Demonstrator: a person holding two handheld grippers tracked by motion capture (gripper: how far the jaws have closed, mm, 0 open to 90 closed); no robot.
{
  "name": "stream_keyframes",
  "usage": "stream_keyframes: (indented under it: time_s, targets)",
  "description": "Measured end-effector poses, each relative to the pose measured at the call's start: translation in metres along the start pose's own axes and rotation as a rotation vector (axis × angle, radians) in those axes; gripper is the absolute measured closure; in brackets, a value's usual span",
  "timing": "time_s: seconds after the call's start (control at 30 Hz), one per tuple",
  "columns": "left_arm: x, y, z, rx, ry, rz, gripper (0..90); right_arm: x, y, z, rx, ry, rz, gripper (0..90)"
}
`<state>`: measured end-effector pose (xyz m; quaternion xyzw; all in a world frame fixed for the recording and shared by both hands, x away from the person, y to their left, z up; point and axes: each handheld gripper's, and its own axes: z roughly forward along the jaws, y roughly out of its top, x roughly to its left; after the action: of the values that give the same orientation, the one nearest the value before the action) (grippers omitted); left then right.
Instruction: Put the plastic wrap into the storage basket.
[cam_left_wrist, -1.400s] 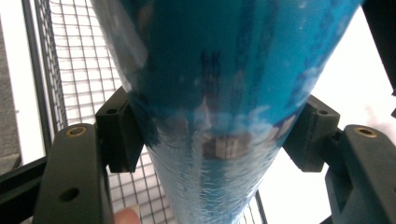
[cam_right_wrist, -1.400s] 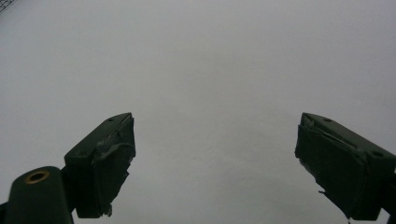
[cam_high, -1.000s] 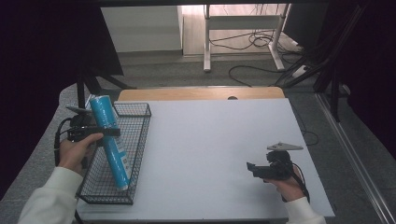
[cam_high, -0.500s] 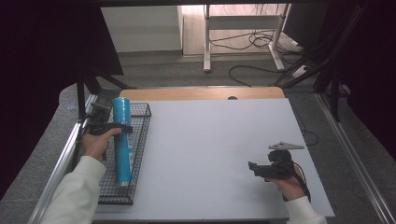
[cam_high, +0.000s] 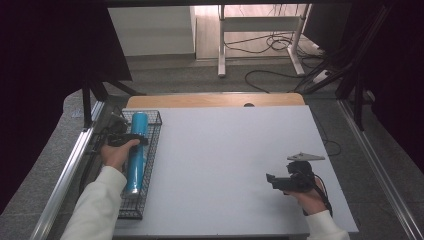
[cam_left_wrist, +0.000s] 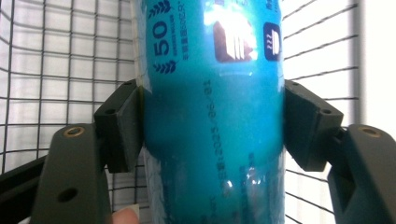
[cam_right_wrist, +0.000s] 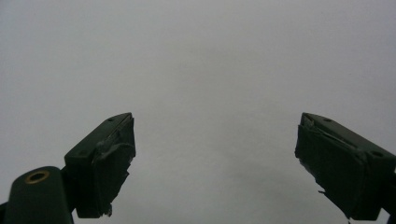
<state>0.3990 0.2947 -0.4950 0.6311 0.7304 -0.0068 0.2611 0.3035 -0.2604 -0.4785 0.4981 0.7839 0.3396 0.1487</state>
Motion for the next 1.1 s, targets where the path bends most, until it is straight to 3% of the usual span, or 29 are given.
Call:
stream_keyframes:
  time_s: [0.07, 0.17, 0.27, 0.4, 0.43, 0.47, 0.57, 0.73, 0.9, 0.97, 1.1]
  targets:
    - [0.002, 0.0, 0.006, 0.018, 0.032, -0.01, 29.7, 0.0, 0.0, 0.0, 0.001, 0.0, 0.001, 12.3]
    - [0.004, -0.001, 0.002, -0.015, 0.012, 0.0, 22.0, 0.0, -0.001, 0.0, 0.001, 0.003, 0.0, 12.4]
    - [-0.003, -0.003, -0.015, -0.063, 0.009, 0.065, 16.5, 0.001, 0.0, 0.0, -0.004, 0.014, 0.0, 12.4]
    - [-0.009, -0.011, -0.033, -0.078, -0.016, 0.128, 15.4, 0.002, -0.001, -0.002, -0.017, 0.015, -0.005, 12.3]
    - [-0.012, -0.013, -0.035, -0.082, 0.003, 0.155, 15.4, 0.002, -0.001, -0.002, -0.017, 0.015, -0.005, 12.3]
    - [-0.017, -0.019, -0.04, -0.096, 0.025, 0.198, 15.6, 0.002, -0.001, -0.003, -0.017, 0.015, -0.008, 12.3]
    - [-0.025, -0.031, -0.053, -0.123, 0.02, 0.279, 16.2, 0.003, -0.001, -0.005, -0.026, 0.019, -0.02, 12.3]
    - [-0.042, -0.06, -0.077, -0.148, -0.026, 0.419, 16.6, 0.004, -0.002, -0.004, -0.031, 0.029, -0.037, 12.3]
    - [-0.066, -0.099, -0.091, -0.18, 0.02, 0.563, 16.4, 0.005, -0.004, -0.004, -0.034, 0.034, -0.056, 12.3]
    - [-0.073, -0.113, -0.095, -0.178, 0.001, 0.591, 16.4, 0.005, -0.005, -0.004, -0.033, 0.034, -0.062, 12.3]
    - [-0.084, -0.138, -0.094, -0.185, -0.081, 0.593, 16.5, 0.004, -0.007, -0.005, -0.033, 0.038, -0.066, 12.3]
